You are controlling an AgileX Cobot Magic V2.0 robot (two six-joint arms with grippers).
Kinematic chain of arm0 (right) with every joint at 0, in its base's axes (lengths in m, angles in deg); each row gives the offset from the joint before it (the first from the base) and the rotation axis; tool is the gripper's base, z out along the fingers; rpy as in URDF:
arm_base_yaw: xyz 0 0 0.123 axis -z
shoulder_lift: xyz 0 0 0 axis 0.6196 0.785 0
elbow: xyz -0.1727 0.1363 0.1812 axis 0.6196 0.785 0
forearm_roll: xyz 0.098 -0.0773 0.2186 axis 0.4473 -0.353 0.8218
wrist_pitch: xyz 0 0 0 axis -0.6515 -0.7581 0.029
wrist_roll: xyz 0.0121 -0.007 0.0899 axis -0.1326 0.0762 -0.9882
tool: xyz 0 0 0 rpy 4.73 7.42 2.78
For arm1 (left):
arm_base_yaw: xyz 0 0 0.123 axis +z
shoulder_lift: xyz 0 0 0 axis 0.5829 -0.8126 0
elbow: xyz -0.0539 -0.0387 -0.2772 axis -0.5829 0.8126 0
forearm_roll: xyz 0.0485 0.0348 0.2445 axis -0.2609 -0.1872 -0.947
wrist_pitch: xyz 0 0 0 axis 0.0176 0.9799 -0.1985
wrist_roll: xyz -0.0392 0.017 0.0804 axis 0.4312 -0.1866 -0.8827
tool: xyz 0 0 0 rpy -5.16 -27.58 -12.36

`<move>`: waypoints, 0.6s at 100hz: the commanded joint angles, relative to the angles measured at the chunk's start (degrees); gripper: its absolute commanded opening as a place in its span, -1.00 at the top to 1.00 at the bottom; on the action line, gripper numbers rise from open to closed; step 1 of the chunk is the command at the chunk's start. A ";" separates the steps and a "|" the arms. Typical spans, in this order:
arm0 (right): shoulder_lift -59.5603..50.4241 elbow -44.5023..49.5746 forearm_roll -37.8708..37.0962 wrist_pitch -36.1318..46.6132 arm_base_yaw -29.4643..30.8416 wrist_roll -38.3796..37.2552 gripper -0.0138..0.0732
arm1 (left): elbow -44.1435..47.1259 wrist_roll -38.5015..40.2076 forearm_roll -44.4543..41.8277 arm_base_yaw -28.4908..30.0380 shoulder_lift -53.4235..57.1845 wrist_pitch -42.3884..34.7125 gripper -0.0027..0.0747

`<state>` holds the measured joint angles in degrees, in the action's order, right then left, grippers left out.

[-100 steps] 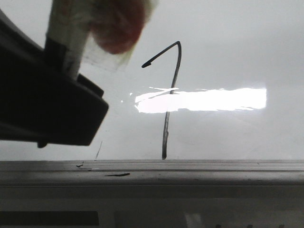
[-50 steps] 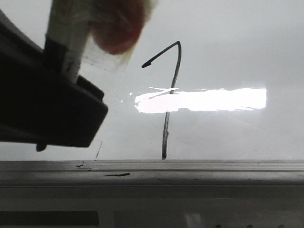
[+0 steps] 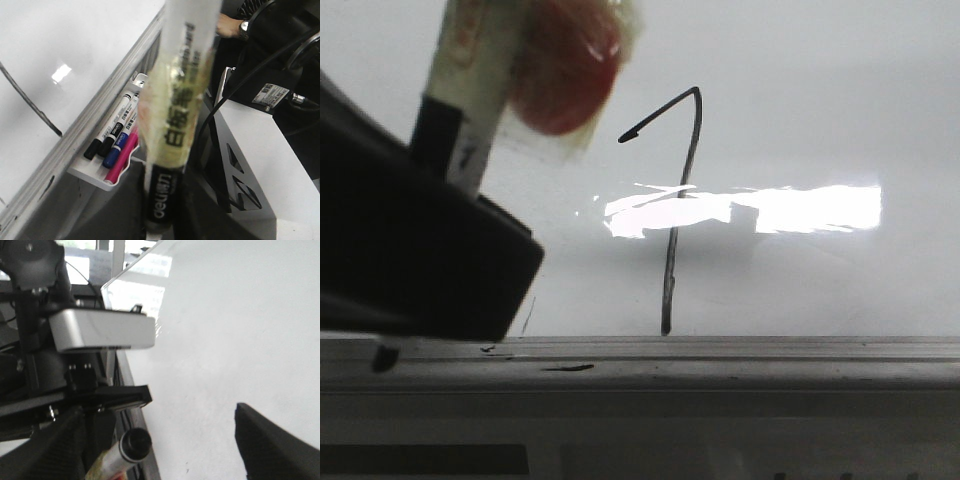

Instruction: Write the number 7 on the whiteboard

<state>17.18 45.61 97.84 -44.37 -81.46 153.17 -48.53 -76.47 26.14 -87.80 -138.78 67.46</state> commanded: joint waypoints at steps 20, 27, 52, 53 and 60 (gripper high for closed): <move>-9.56 -1.42 3.33 7.26 0.19 -0.39 -0.53 | -0.37 11.18 2.92 -0.27 0.27 -8.56 0.98; -10.71 -1.42 4.85 8.85 0.19 -0.65 -0.33 | -0.37 15.22 2.92 -0.27 0.27 -12.20 0.98; -11.27 -1.42 6.97 10.15 0.19 -0.75 0.83 | -0.37 22.73 2.92 -0.27 -4.06 -18.57 0.98; -11.27 -1.42 6.97 10.20 0.19 -0.75 0.83 | -0.37 22.99 2.92 -0.27 -4.46 -18.78 0.98; -11.27 -1.42 6.97 10.42 0.19 -0.75 0.83 | -0.37 24.30 2.92 -0.27 -6.51 -21.55 0.98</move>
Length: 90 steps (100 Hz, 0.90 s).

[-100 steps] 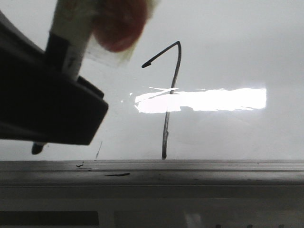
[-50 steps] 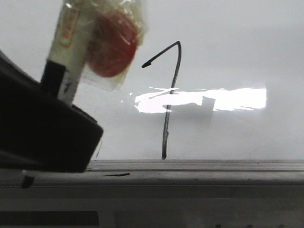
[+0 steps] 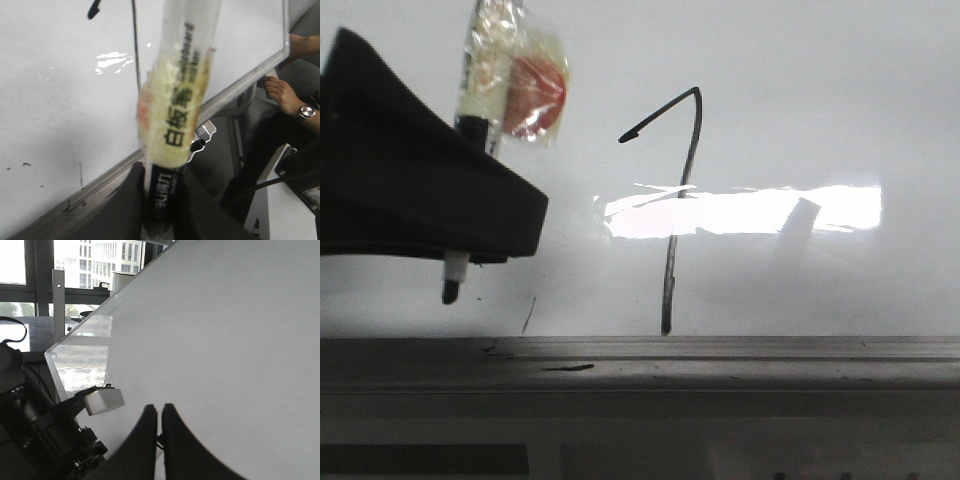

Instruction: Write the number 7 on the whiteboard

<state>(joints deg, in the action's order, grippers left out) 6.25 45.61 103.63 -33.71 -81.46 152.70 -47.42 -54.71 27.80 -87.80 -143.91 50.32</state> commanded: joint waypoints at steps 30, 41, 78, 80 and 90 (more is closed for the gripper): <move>-0.35 -1.42 1.18 -0.24 0.19 -0.28 0.83 | -1.48 2.55 5.17 -0.27 -4.93 -15.15 0.98; -0.35 -1.42 1.18 -0.24 0.19 -0.31 0.83 | -1.48 2.55 5.30 -0.27 -5.60 -16.27 0.98; -0.35 -1.42 1.18 0.13 0.19 -0.31 0.83 | -1.44 2.55 7.80 3.10 -8.62 -17.15 0.98; -0.35 -1.42 1.18 0.13 0.19 -0.31 0.83 | -1.44 2.55 7.80 3.38 -8.62 -17.15 0.98; -0.35 -1.42 1.18 0.13 0.19 -0.31 0.83 | -1.44 2.55 7.98 4.31 -8.62 -17.15 0.98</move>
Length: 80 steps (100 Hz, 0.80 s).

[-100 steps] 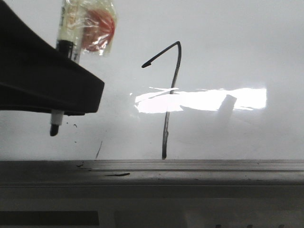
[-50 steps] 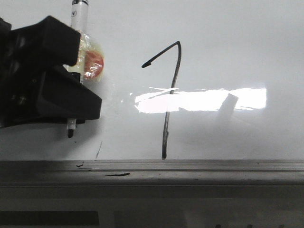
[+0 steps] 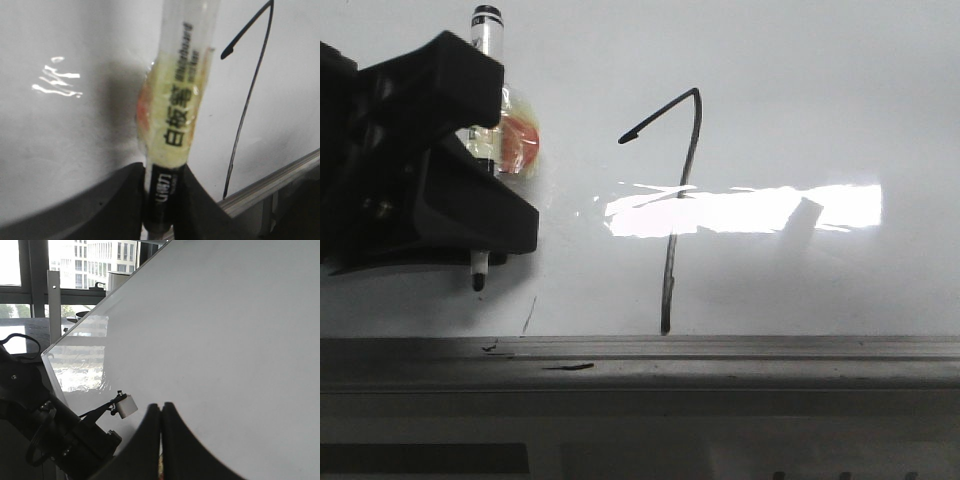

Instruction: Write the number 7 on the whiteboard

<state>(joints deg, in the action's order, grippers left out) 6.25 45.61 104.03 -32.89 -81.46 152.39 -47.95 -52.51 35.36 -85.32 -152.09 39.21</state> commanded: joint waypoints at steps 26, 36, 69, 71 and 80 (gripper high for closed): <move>-0.35 -1.42 1.90 -0.69 0.19 0.00 0.83 | -0.90 0.35 -0.06 1.95 -0.44 -7.17 0.98; -0.35 -1.42 3.16 -0.69 0.19 0.00 0.83 | -0.90 0.35 -0.06 1.95 -0.44 -7.31 0.95; -0.35 -1.42 3.28 -1.18 0.19 0.00 0.83 | -0.90 0.35 -0.06 1.95 -0.44 -8.40 0.10; -0.35 -1.42 3.28 -1.18 0.19 0.00 0.83 | -0.90 0.35 -0.06 1.95 -0.44 -8.40 0.09; -0.35 -1.42 3.37 -1.26 0.19 0.00 0.83 | -0.90 0.35 -0.06 1.95 -0.44 -8.40 0.05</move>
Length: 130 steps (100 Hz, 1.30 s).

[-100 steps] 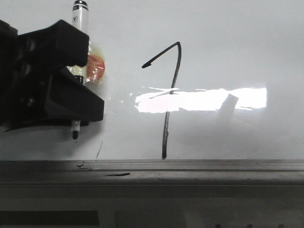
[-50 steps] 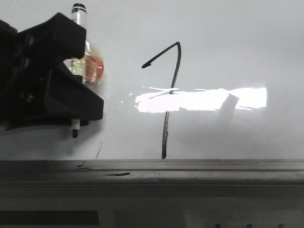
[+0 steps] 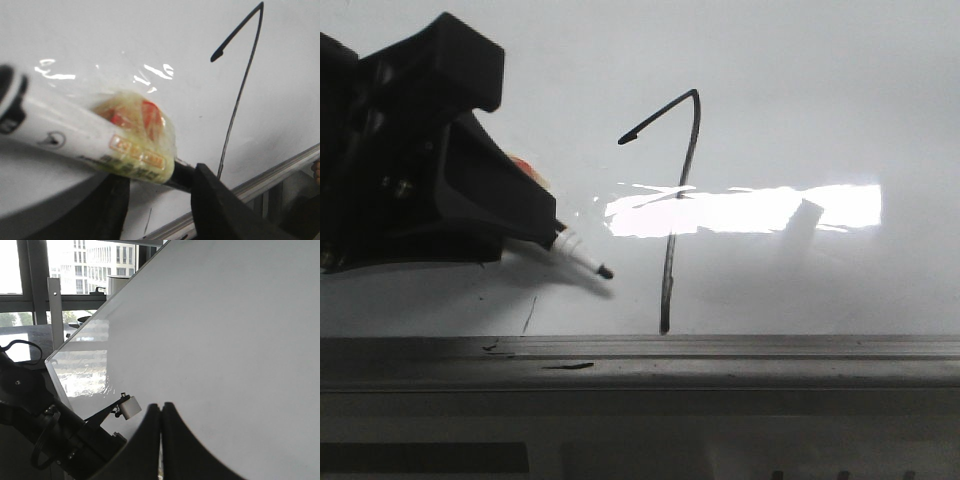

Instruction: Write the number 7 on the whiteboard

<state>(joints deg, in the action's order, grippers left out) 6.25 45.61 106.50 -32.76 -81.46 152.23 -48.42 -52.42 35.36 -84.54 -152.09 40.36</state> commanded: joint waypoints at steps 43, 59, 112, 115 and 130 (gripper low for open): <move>-0.35 -1.42 1.51 -2.82 0.19 0.06 0.83 | -0.44 0.25 -0.06 1.17 -0.44 -9.63 -0.33; -0.35 -1.42 1.78 -3.27 0.19 0.06 0.83 | -0.44 0.25 0.04 1.17 -0.30 -9.16 -0.38; -0.35 -1.42 1.88 -3.80 0.19 0.06 0.83 | -0.35 0.25 -0.43 1.17 10.42 3.34 -0.36; -0.35 -1.42 1.88 -3.80 0.19 0.06 0.83 | -0.35 0.25 -0.43 1.17 11.43 3.86 -0.36; -0.35 -1.42 1.88 -3.85 0.19 0.06 0.83 | -0.35 0.25 -0.43 1.17 17.11 6.43 -0.26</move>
<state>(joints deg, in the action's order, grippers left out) 6.25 45.61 107.02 -34.78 -81.46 152.12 -47.28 -52.31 34.91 -83.44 -138.45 46.10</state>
